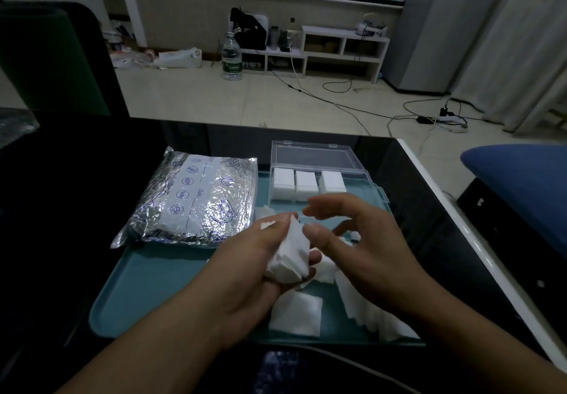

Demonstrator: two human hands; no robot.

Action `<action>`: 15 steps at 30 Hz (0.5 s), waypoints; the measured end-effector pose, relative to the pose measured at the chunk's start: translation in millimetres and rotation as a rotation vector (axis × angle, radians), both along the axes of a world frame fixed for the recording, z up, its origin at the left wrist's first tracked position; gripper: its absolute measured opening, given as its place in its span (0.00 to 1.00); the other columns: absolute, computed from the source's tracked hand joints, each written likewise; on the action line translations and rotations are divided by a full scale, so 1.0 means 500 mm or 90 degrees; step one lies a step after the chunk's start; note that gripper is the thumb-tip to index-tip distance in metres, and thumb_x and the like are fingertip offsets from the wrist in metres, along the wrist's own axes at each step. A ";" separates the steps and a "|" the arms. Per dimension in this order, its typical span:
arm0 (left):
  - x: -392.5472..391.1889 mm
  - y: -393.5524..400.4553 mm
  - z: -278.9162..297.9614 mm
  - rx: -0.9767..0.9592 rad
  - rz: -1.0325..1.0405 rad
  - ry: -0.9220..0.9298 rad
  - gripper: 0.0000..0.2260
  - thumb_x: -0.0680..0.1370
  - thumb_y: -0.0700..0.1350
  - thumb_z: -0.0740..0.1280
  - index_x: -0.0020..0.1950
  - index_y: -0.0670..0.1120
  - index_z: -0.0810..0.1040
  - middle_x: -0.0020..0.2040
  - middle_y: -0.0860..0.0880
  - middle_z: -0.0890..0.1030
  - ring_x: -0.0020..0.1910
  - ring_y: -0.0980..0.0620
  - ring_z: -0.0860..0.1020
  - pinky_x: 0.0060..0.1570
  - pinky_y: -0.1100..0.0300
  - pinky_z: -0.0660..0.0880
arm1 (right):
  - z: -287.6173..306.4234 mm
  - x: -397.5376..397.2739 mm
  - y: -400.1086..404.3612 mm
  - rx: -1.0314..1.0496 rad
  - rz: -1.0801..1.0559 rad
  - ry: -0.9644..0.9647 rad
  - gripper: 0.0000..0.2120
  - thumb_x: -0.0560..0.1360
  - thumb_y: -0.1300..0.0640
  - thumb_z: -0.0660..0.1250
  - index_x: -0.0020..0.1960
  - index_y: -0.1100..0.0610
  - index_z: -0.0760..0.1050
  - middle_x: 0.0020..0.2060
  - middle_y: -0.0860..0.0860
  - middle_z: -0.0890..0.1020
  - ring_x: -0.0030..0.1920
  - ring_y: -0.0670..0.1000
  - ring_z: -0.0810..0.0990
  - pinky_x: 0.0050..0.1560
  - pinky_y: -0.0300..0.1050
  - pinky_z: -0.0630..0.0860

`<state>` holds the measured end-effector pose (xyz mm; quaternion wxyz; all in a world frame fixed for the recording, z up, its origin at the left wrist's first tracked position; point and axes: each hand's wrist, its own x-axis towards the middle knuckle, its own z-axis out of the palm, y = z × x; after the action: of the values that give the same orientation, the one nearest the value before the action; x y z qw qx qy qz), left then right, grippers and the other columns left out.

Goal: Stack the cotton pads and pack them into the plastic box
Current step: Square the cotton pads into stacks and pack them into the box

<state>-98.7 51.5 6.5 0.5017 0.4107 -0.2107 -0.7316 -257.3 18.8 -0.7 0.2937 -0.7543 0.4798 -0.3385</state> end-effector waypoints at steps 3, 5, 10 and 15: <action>0.003 -0.004 -0.003 0.005 0.031 0.004 0.12 0.80 0.44 0.62 0.61 0.43 0.78 0.51 0.38 0.84 0.42 0.44 0.82 0.48 0.49 0.79 | 0.006 -0.007 0.011 0.059 0.088 0.050 0.33 0.66 0.36 0.72 0.69 0.39 0.67 0.62 0.34 0.75 0.63 0.34 0.71 0.62 0.36 0.71; 0.005 -0.004 -0.005 -0.009 0.028 -0.004 0.12 0.78 0.44 0.63 0.61 0.44 0.79 0.53 0.39 0.84 0.43 0.44 0.83 0.44 0.49 0.80 | 0.004 -0.005 0.018 0.056 0.115 0.073 0.39 0.65 0.41 0.77 0.72 0.40 0.64 0.65 0.35 0.73 0.65 0.33 0.69 0.64 0.31 0.67; 0.005 0.000 -0.003 -0.040 0.003 0.010 0.18 0.73 0.45 0.66 0.62 0.42 0.78 0.56 0.37 0.82 0.51 0.37 0.83 0.49 0.43 0.80 | 0.001 0.002 0.023 0.011 0.114 0.067 0.38 0.67 0.55 0.78 0.73 0.43 0.65 0.63 0.36 0.75 0.63 0.35 0.72 0.64 0.31 0.67; 0.004 0.003 -0.002 -0.063 -0.037 -0.006 0.18 0.74 0.45 0.66 0.62 0.41 0.78 0.53 0.37 0.84 0.49 0.36 0.84 0.58 0.41 0.77 | 0.008 -0.010 0.017 0.035 0.117 0.055 0.40 0.66 0.51 0.79 0.72 0.36 0.63 0.62 0.35 0.75 0.63 0.36 0.73 0.66 0.42 0.71</action>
<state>-96.8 52.9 5.3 0.4989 0.3827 -0.2610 -0.7325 -262.4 27.2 3.4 0.3233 -0.8006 0.4299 -0.2641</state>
